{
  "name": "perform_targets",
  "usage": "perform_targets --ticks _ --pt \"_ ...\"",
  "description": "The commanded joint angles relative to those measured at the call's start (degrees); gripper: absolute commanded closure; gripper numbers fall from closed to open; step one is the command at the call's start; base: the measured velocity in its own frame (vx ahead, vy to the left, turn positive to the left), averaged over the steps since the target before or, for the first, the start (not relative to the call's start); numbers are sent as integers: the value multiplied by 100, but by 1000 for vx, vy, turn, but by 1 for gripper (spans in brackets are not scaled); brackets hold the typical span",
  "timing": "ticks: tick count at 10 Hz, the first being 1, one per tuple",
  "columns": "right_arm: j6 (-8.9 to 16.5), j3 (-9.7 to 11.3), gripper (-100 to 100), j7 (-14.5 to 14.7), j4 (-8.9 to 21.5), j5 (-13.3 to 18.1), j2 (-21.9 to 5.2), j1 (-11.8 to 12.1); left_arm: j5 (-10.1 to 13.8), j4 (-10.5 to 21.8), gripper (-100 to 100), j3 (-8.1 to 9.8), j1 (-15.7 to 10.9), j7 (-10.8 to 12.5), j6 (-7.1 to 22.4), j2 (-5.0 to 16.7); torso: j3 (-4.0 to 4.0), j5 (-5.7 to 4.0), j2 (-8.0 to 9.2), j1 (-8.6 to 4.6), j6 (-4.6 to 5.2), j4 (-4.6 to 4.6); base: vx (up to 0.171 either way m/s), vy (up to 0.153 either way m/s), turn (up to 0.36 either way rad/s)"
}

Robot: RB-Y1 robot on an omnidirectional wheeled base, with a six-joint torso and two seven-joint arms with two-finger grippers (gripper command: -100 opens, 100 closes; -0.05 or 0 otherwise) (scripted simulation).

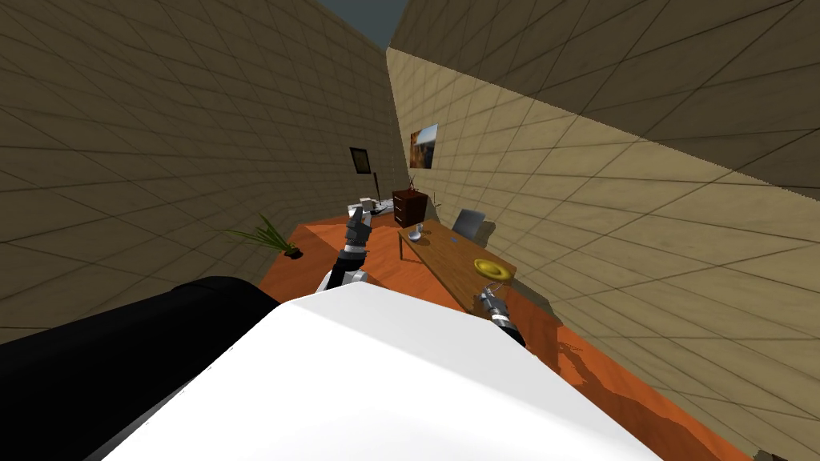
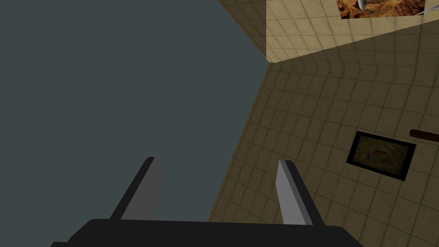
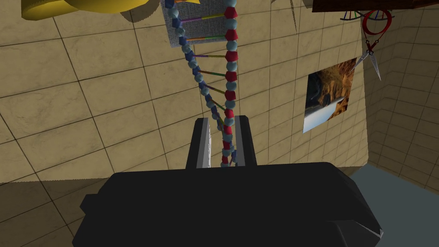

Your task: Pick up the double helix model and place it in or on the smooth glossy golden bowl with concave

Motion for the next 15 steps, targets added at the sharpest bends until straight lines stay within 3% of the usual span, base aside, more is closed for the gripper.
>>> perform_targets --ticks 1,4,11,15 --pt "-67 -27 100 9 101 -28 -191 -183 0 0 0 0 0 0 0 0 0 0 0 0 0 0 106 -17 93" --pt "-40 -84 100 -5 222 -110 -624 -429 0 0 0 0 1 0 0 0 -10 -2 -14 -11 0 -5 58 -25 36" --pt "27 -158 100 -48 637 -293 -1730 -1110 0 0 0 0 -1 0 0 0 27 10 46 29 -9 9 -49 29 42" --pt "56 -182 100 -78 869 -344 -2187 -1476 0 0 0 0 -1 0 0 0 25 13 43 31 -12 9 -37 33 63"
